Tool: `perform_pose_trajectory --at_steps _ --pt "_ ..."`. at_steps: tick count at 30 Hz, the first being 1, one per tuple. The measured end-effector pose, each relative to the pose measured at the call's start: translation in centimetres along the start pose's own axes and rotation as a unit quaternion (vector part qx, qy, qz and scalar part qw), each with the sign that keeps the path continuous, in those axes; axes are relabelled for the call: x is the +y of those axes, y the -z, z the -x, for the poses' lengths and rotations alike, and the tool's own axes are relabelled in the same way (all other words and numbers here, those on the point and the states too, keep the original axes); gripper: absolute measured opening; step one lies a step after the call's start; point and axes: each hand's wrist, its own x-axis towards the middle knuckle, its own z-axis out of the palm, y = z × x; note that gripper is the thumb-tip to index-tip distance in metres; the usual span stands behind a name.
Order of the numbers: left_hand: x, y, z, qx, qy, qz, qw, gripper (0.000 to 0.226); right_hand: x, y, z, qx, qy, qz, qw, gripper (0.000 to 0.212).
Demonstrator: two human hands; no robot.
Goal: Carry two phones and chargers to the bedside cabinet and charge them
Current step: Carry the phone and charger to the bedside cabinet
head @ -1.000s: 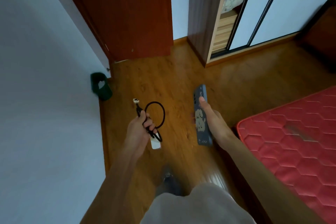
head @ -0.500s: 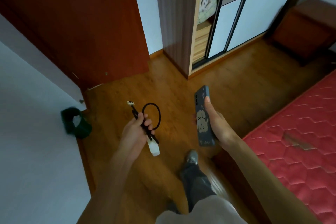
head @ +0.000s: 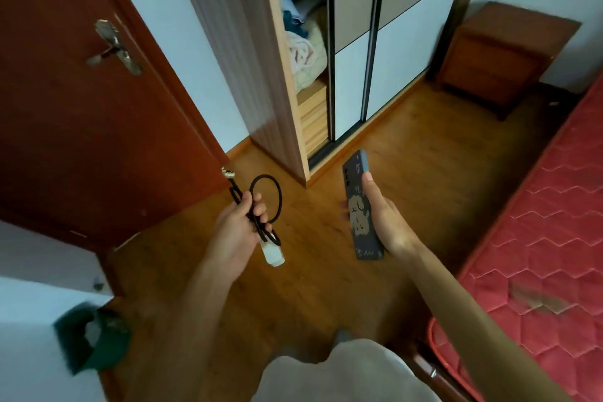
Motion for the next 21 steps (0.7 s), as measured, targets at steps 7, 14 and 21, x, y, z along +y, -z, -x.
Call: perform_pose_trajectory --at_steps 7,14,21 --pt "2.0 -8.1 -10.5 -0.071 0.035 -0.027 0.996 0.026 -2.8 5.0 -6.7 0.082 0.038 -0.054 0.994 0.077" --pt "4.0 -15.8 -21.4 -0.142 0.070 -0.026 0.987 0.024 -6.7 9.1 -14.2 0.168 0.043 -0.072 0.982 0.083" --pt "8.7 -22.8 -33.0 -0.216 0.084 -0.062 0.971 0.023 -13.3 12.2 -22.4 0.238 0.023 -0.094 0.967 0.073"
